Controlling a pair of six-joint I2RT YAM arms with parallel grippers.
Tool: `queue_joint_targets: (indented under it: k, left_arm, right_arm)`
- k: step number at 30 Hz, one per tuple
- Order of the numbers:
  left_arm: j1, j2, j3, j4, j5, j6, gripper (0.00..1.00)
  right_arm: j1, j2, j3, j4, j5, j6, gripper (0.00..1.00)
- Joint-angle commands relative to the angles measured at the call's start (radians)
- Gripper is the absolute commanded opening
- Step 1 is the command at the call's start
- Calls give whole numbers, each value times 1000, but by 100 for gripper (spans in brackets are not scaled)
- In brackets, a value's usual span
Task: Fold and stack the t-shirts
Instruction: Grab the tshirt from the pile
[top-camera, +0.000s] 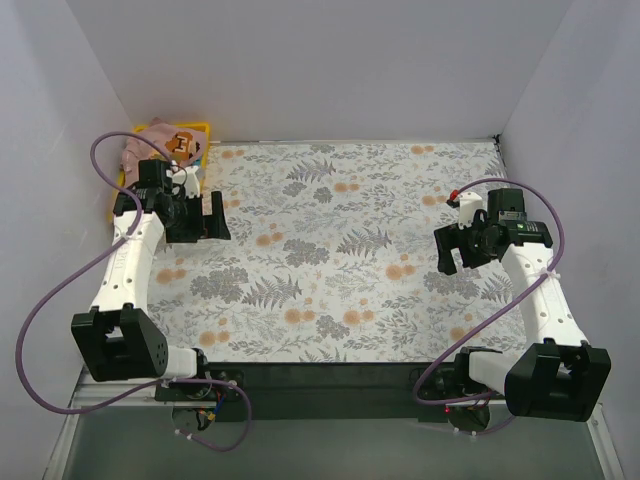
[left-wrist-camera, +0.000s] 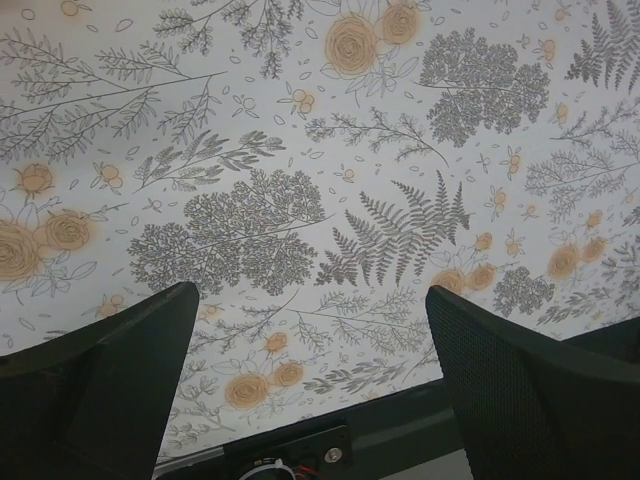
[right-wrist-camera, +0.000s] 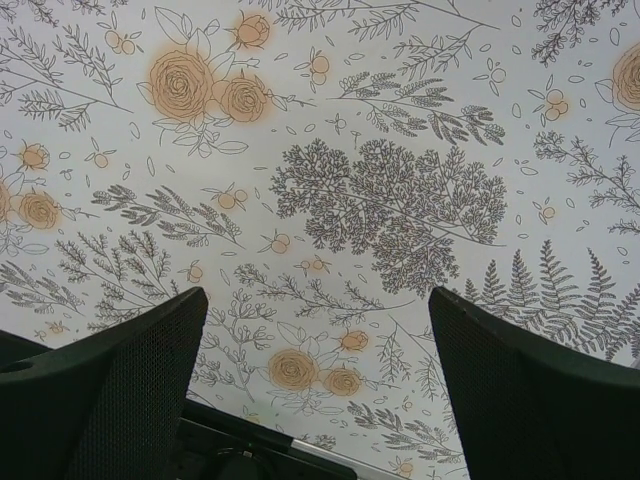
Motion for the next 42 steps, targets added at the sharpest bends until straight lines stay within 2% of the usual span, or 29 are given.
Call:
queue_joint_targets:
  k: [1,5,6,9,13,17,23,32,35,36,40,42]
  left_arm:
    - [2,38,77,19,-62,19,98]
    - [16,179,247,34,-152,27,98]
    - [22,237,331,46,-198,22,98]
    - [57,367,476,75,-192,19,98]
    - [80,549,777,112,-255,10,98]
    - [80,720,919,198,-327,25,98]
    - [86,816,935,359,-364,91,95]
    - [86,888,907,445,-401,154,85]
    - [88,923,918,445,-425,162,79]
    - [88,929,921,445,-435,163,71]
    - [89,940,922,464,-446,171,56]
    - [88,948,927,465,-444,179,56]
  right_arm:
    - [2,6,29,-6,-33,8,98]
    - [2,13,34,-7,-41,8,98]
    - [2,13,35,-6,-42,8,98]
    - [2,10,34,-7,-45,8,98]
    - [2,7,26,-6,-55,10,98]
    - [2,1,11,-2,-70,36,98]
    - [2,10,12,-1,-92,57,98]
    - [2,13,3,1,-99,57,98]
    - [2,13,2,2,-99,57,98]
    - [2,15,0,2,-99,57,98]
    - [2,13,-4,5,-98,57,98]
    - [2,15,-4,7,-99,57,98]
